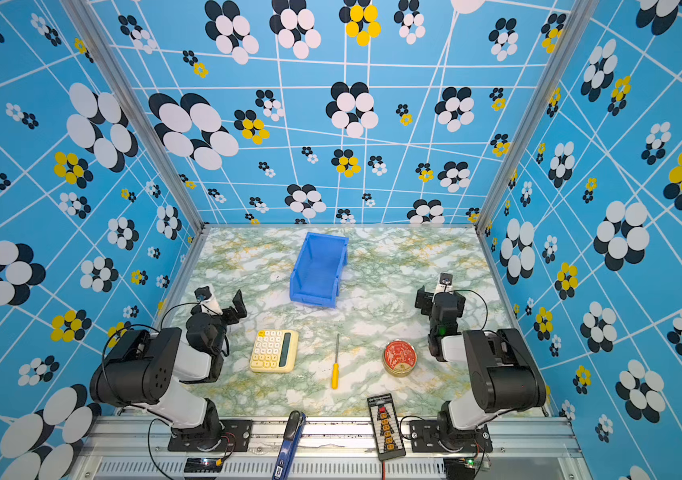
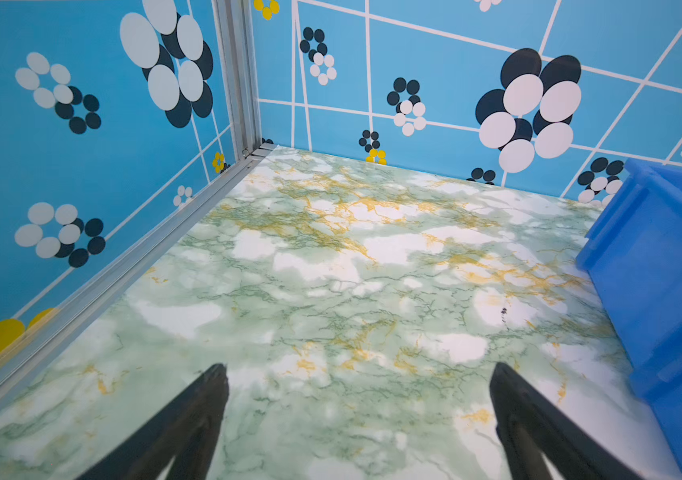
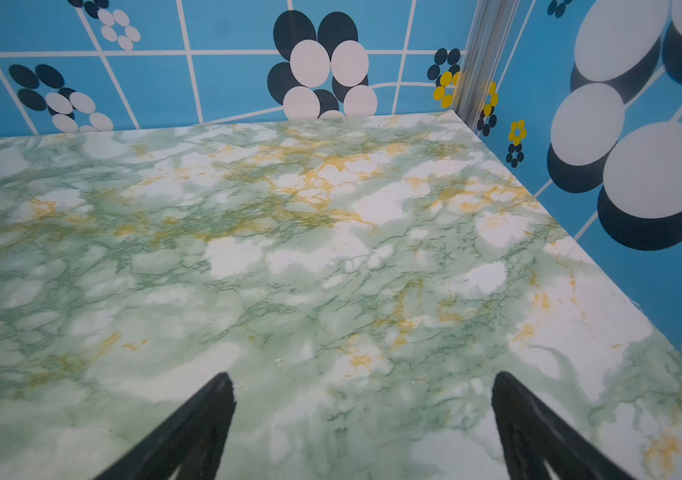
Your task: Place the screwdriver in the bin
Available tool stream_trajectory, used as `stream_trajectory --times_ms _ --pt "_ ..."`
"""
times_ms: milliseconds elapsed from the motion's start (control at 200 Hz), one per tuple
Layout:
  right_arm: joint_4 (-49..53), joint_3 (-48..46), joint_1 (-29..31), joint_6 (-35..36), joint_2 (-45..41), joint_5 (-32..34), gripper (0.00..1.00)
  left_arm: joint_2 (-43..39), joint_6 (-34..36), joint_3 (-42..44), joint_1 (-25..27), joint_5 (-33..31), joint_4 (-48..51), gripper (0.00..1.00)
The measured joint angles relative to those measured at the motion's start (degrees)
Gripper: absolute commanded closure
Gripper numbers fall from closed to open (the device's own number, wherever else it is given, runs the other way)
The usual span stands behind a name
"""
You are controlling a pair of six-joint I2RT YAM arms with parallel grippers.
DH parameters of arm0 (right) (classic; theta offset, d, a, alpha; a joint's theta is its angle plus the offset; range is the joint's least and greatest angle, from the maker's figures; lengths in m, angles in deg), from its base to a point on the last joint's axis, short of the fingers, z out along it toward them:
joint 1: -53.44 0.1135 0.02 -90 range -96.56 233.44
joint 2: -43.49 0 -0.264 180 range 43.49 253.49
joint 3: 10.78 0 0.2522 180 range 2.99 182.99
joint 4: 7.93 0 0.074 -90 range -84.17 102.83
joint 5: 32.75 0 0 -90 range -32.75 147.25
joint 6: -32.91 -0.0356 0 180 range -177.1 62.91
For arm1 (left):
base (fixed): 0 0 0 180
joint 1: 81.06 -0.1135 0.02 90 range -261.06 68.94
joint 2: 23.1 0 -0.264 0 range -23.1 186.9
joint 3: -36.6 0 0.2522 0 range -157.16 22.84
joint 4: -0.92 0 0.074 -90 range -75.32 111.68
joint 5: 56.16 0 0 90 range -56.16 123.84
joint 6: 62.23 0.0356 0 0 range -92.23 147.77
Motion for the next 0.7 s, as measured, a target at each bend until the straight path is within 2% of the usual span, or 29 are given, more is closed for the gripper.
stream_trajectory --times_ms 700 --pt "0.00 0.00 -0.02 0.17 0.00 -0.76 0.01 0.00 -0.02 0.00 0.00 0.00 0.00 0.01"
